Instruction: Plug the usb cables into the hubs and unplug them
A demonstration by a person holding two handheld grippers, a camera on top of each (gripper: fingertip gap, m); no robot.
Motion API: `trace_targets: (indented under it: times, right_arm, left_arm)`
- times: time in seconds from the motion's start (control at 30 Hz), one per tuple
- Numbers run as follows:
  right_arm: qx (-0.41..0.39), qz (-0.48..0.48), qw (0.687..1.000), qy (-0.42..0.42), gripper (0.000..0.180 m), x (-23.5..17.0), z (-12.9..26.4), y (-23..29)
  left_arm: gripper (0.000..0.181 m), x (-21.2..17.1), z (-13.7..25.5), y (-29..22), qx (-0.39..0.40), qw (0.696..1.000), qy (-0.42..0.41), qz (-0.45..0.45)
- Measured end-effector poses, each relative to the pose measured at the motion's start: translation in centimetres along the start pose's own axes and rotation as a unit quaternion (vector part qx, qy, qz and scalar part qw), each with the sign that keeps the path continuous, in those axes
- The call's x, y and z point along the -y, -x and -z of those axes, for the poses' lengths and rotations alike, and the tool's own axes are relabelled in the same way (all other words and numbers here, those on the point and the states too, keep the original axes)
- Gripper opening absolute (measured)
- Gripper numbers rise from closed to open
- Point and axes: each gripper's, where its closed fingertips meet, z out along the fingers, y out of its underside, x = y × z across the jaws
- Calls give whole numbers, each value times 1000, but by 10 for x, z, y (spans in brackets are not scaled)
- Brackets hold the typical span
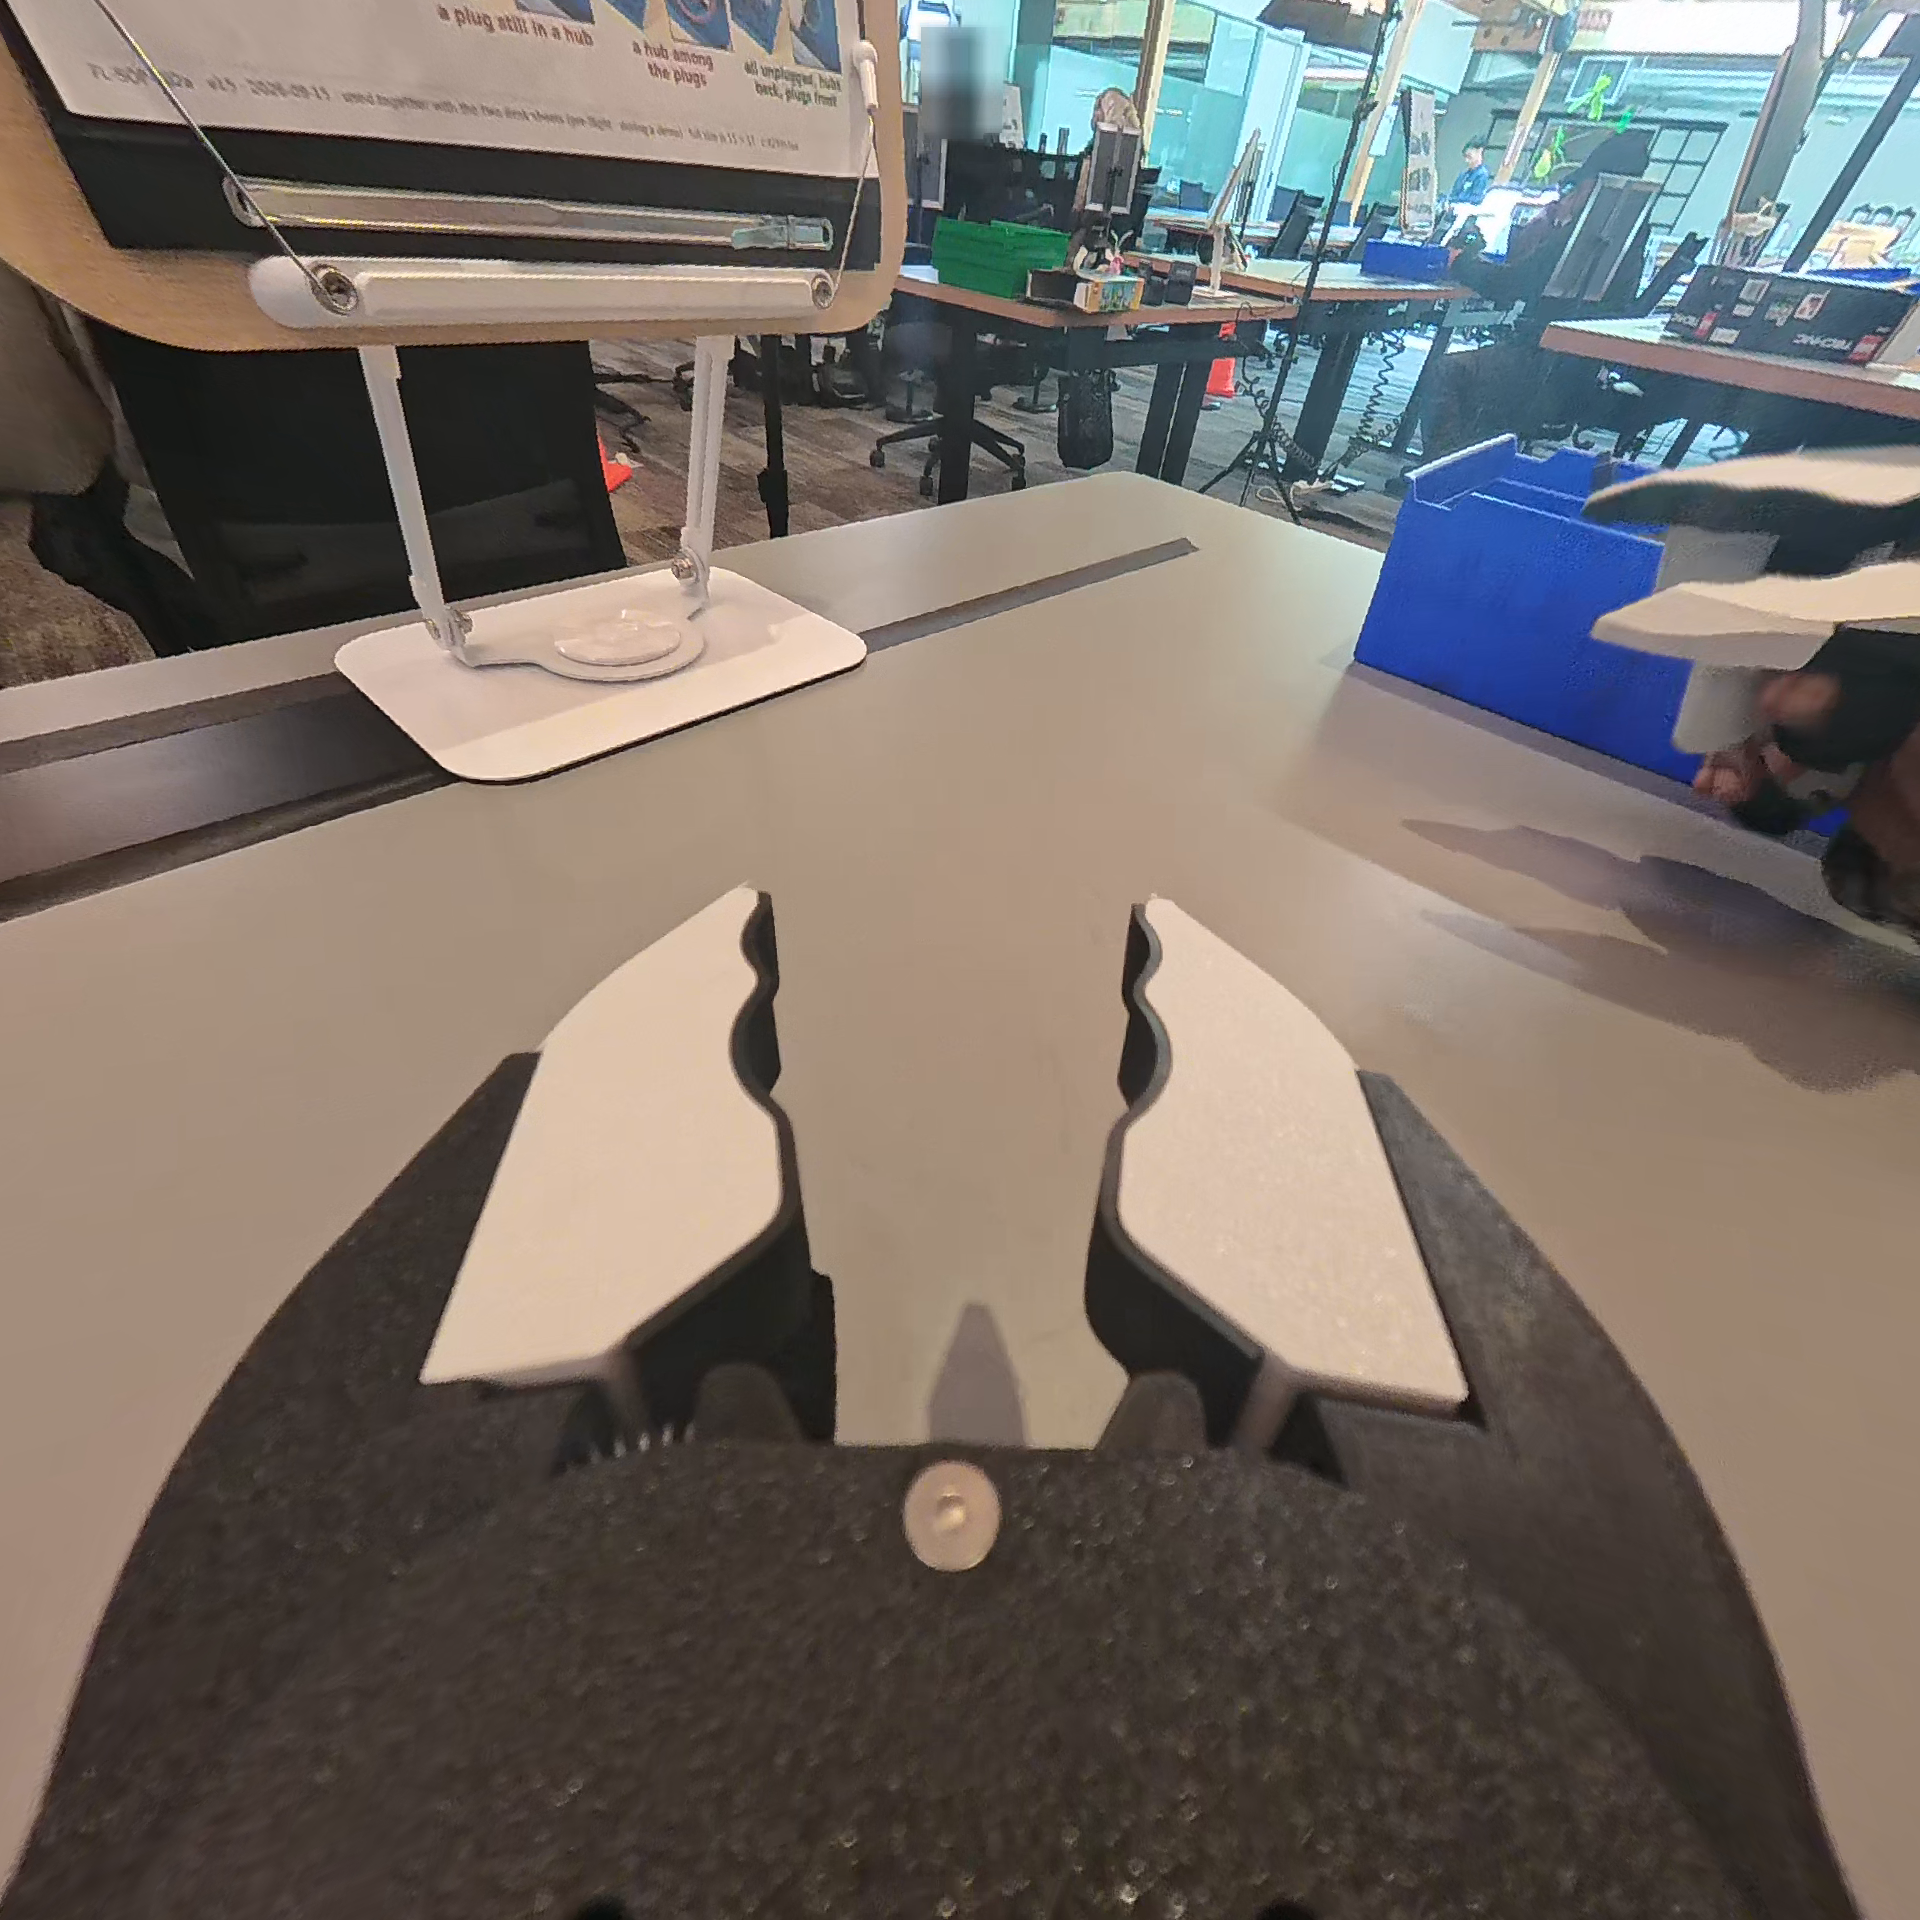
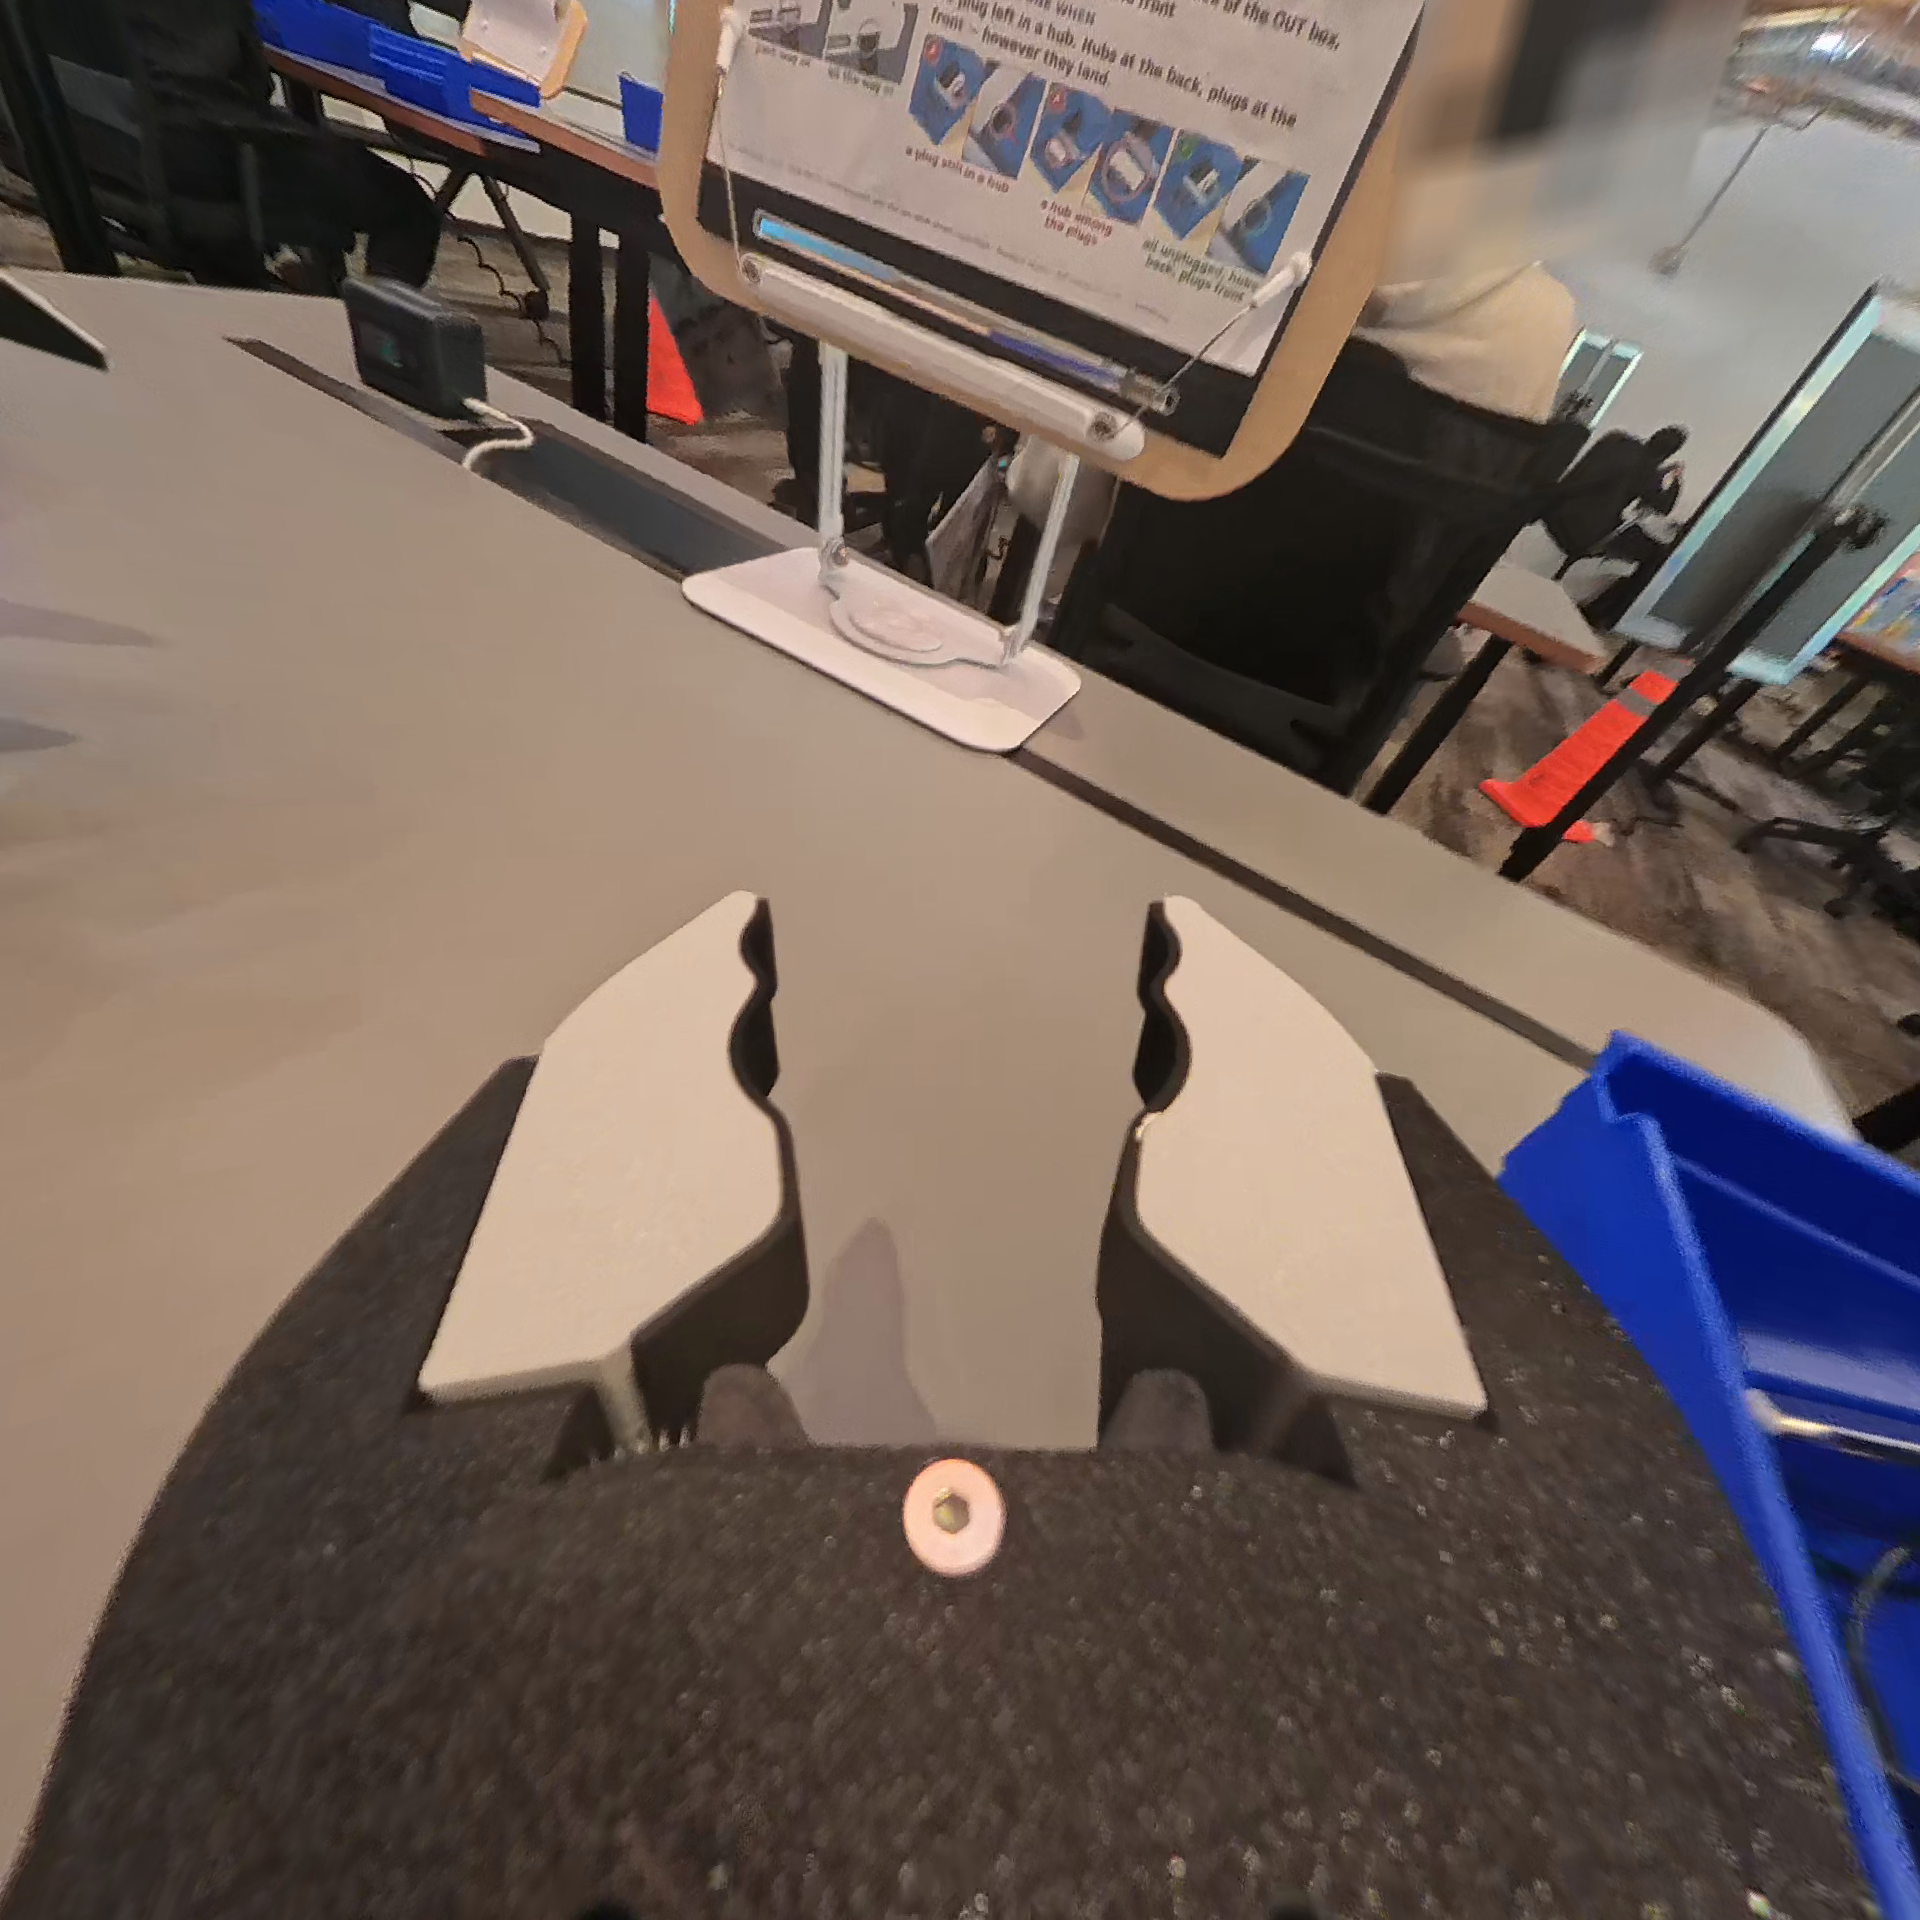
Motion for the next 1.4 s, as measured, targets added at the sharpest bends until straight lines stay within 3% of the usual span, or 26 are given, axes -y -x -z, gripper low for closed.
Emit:
trace_targets:
  times: [0.23,0.47,0.73,0.93,1.13,1.4]
  right_arm:
    - [-7,39,999,4,76,54,15,-13]
    - [-61,38,990,122,79,79,47,-107]
    - [-92,-52,925,364,80,10,114,-227]
    - [-65,-195,840,502,81,-82,157,-253]
    - [-80,-202,797,564,78,-135,179,-265]
    - [-97,-201,769,599,78,-159,193,-277]
  left_arm:
    - [63,3,1,-2,-2,1000,-4,-2]
    - [63,7,3,-2,-3,1000,-11,-1]
    - [63,8,3,-3,-4,1000,-12,-2]
    - [63,6,3,-2,-1,1000,-8,-5]
    - [63,0,0,1,0,1000,-2,2]
    - [63,0,0,0,0,1000,0,-1]
